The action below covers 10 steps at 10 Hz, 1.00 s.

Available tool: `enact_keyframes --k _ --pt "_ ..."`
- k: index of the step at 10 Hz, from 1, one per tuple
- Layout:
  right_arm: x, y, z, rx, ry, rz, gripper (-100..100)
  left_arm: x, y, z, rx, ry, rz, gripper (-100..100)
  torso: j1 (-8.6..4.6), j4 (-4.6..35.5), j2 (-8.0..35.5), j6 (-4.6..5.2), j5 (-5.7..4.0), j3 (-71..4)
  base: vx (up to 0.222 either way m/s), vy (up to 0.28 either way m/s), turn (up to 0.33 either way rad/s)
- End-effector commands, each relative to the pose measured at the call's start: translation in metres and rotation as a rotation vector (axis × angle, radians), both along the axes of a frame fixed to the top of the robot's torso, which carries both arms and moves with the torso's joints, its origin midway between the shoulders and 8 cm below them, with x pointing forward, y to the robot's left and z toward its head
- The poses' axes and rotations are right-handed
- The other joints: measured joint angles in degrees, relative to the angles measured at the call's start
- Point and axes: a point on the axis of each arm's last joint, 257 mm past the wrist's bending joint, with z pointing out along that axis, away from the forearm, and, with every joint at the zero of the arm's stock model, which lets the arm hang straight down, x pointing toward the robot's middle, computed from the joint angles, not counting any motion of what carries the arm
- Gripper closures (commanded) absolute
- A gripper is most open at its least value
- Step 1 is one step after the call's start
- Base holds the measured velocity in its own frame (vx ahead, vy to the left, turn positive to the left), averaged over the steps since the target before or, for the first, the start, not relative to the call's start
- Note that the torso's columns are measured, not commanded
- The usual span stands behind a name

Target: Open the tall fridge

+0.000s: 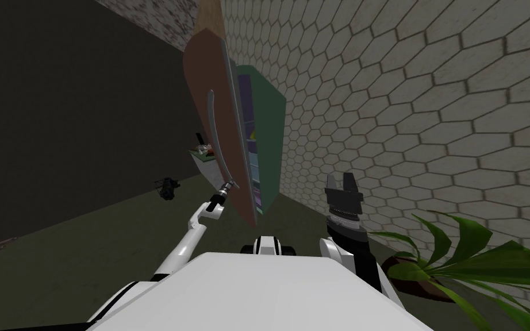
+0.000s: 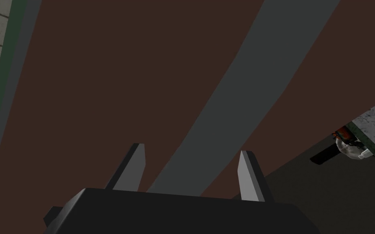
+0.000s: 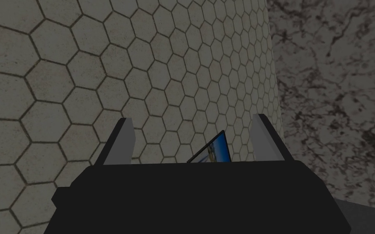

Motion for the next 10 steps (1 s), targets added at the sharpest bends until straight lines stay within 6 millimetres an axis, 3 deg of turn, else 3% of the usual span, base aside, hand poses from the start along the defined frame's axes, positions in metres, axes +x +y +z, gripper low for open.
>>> enact_keyframes --k 1,8,10 --pt "0.000 0.000 0.000 0.000 0.000 0.000 0 0.002 -0.003 0.016 0.003 -0.027 -0.027 100 -0.13 0.0 0.1 -0.04 -0.05 0.0 -0.215 0.288 -0.079" --pt "0.000 0.000 0.000 0.000 0.000 0.000 0 -0.004 -0.034 0.013 -0.005 -0.018 -0.128 100 -0.58 -0.2 0.8 0.13 0.10 0.5 -0.173 0.304 -0.088" --pt "0.000 0.000 0.000 0.000 0.000 0.000 0 -0.008 -0.042 0.015 0.002 -0.023 -0.152 100 -1.35 -0.3 0.6 0.25 -0.06 0.4 -0.036 0.164 -0.022"
